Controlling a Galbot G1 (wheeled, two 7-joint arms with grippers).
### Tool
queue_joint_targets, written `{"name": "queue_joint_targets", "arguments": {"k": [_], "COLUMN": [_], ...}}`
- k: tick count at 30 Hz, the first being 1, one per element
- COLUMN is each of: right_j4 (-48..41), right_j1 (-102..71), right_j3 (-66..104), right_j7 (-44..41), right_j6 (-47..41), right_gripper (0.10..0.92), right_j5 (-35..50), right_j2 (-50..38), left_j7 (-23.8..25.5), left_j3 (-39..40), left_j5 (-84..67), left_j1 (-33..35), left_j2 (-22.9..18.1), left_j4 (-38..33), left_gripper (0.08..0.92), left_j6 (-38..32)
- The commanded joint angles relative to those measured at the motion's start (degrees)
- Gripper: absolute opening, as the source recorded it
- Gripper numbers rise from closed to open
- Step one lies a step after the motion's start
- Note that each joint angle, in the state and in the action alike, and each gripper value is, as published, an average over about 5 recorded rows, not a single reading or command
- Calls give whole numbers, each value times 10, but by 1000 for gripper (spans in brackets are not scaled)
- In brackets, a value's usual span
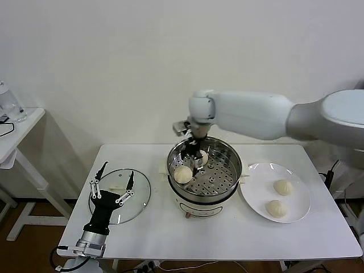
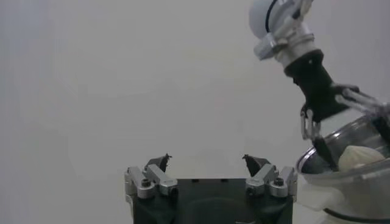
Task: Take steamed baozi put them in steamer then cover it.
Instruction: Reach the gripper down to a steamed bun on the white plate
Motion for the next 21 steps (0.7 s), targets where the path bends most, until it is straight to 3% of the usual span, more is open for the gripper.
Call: {"name": "queue_joint_targets", "arguments": {"k": [1,6,10,21], "right_j4": [104,130,107,9], "right_j1": [61,16,-65,-335], "right_j3": [29,21,37,226], "right_j7": [-62,-84,-88,-17], "right_j6": [43,64,85,96], "right_gripper": [823,823,823,823], "right_j5": [-84,-142,-198,-249], "right_j2": [-223,-357,-408,-380], "left_j7": [4,9,13,12], "left_j3": [5,7,11,24], "left_j5": [2,-1,0,10], "left_j1": [2,7,14,35], "left_j2": [1,1,-1,-11], "left_j4": [4,-3,-11,-13], "left_gripper": [823,823,823,823], "left_j6": [-3,-11,-11,-15]}}
